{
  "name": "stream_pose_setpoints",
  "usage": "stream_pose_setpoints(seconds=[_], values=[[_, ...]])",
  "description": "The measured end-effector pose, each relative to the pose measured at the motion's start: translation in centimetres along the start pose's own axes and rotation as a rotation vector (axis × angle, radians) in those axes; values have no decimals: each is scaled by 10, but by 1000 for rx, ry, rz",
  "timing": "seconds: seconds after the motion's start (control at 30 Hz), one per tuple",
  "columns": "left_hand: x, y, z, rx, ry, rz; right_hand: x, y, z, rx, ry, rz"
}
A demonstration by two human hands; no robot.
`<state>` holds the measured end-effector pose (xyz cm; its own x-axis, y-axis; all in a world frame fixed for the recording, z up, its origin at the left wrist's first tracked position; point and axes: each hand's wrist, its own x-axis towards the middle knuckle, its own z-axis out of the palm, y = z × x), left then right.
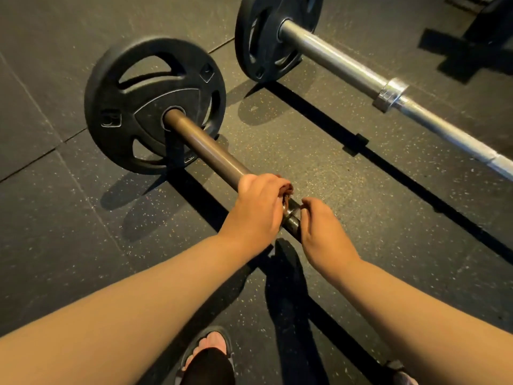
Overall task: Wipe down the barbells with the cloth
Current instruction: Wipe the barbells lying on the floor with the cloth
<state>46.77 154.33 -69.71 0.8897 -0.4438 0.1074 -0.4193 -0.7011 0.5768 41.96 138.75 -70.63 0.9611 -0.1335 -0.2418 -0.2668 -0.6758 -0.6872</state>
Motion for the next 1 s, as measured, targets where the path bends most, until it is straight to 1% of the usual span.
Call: stream_pose_setpoints(seconds=[0.07,0.13,0.23,0.3,0.37,0.43,0.47,0.5,0.53,0.57,0.63,0.7,0.73,0.77,0.8,0.83,0.9,0.93,0.97,1.0], values=[[4,3,-6,-42,-69,30,-10,3,-2,-36,-63,-33],[17,3,-20,-36,-113,31,-15,1,-4,4,-84,-32],[42,14,-50,-38,-112,36,-17,5,-11,109,-52,117],[48,30,-59,-19,-160,97,-24,13,-15,151,-26,208],[36,46,-52,19,-309,182,-32,21,-18,165,18,258],[13,57,-32,70,-497,217,-40,23,-21,236,83,279],[-1,60,-19,132,-552,227,-43,24,-22,284,109,281],[-15,66,-6,193,-548,221,-46,23,-23,321,126,278],[-28,71,7,218,-493,195,-50,24,-24,351,136,272],[-41,79,17,190,-426,139,-54,25,-25,374,147,257],[-60,95,33,26,-344,24,-62,29,-26,396,169,233],[-71,99,39,-67,-289,-15,-64,31,-27,412,188,252],[-71,93,39,-44,-237,-10,-62,31,-27,411,202,251],[-69,84,39,6,-179,2,-62,31,-26,388,214,227],[-64,74,37,54,-137,3,-63,30,-26,335,222,160],[-60,65,35,91,-124,-12,-65,29,-25,245,222,33],[-56,52,30,140,-134,-5,-72,31,-18,-23,142,-279],[-56,49,29,149,-140,15,-74,33,-12,-176,108,-376],[-57,48,29,147,-142,38,-75,33,-6,-311,93,-402],[-59,48,29,135,-140,57,-73,31,-2,-415,93,-365]])
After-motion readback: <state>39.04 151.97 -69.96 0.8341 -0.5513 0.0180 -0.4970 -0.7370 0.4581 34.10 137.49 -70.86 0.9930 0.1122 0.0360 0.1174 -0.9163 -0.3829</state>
